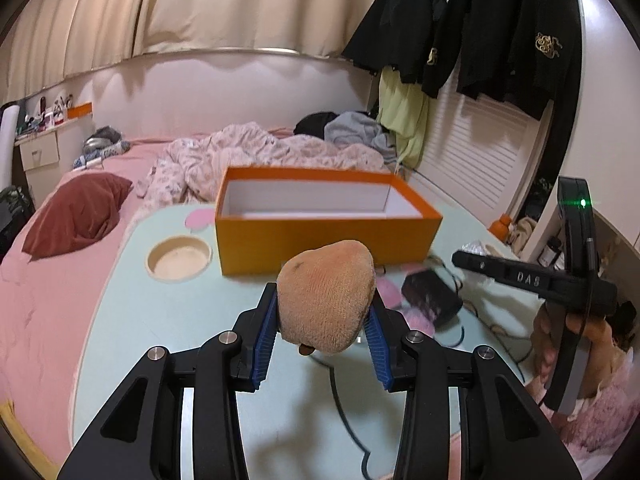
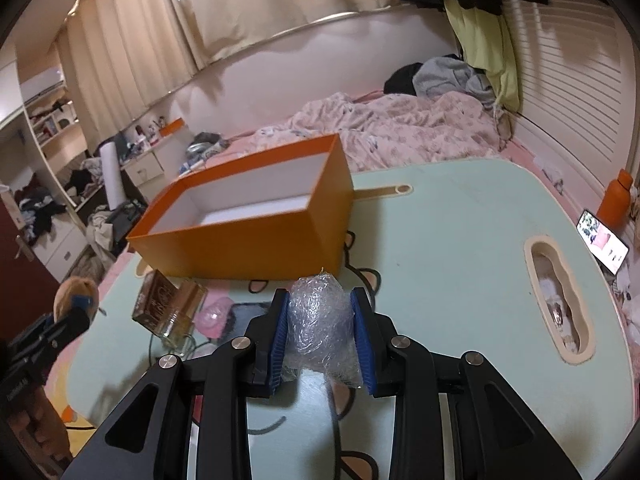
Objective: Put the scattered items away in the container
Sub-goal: 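Release the tan plush into the box with the left gripper while the right drops the bubble wrap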
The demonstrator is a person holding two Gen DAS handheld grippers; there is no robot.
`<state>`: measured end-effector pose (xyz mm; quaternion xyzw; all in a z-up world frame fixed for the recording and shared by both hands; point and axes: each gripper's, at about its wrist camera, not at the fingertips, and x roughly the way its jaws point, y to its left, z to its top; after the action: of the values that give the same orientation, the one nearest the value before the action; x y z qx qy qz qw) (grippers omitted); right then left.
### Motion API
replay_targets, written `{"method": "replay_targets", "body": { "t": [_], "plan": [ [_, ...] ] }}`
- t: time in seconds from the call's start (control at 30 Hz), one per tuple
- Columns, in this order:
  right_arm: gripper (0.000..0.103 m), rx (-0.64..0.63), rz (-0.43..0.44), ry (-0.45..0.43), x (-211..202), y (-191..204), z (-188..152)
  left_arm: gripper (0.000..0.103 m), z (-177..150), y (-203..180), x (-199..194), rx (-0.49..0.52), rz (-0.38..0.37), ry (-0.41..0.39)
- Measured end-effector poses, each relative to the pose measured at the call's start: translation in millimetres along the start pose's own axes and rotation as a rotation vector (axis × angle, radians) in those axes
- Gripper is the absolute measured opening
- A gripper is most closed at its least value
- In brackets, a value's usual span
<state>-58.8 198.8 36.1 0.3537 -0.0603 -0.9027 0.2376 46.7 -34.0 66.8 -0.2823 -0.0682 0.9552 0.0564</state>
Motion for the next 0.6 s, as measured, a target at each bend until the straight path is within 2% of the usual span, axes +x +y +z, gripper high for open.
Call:
{"method": "replay_targets", "body": {
  "t": [0.17,0.33,0.6],
  "plan": [
    [0.029,-0.029,0.011,-0.04,-3.5,12.9,17.9,0.042,27.5,0.3,6.9,-0.013,-0.051,-0.026],
    [0.029,-0.06,0.026,-0.09,-2.3,27.3,47.7,0.042,63.5,-3.3,21.4,0.014,-0.043,-0.058],
    [0.03,-0.062,0.03,-0.054,54.0,41.3,100.5,0.042,102.9,7.5,79.5,0.021,-0.002,-0.023]
  ]
}}
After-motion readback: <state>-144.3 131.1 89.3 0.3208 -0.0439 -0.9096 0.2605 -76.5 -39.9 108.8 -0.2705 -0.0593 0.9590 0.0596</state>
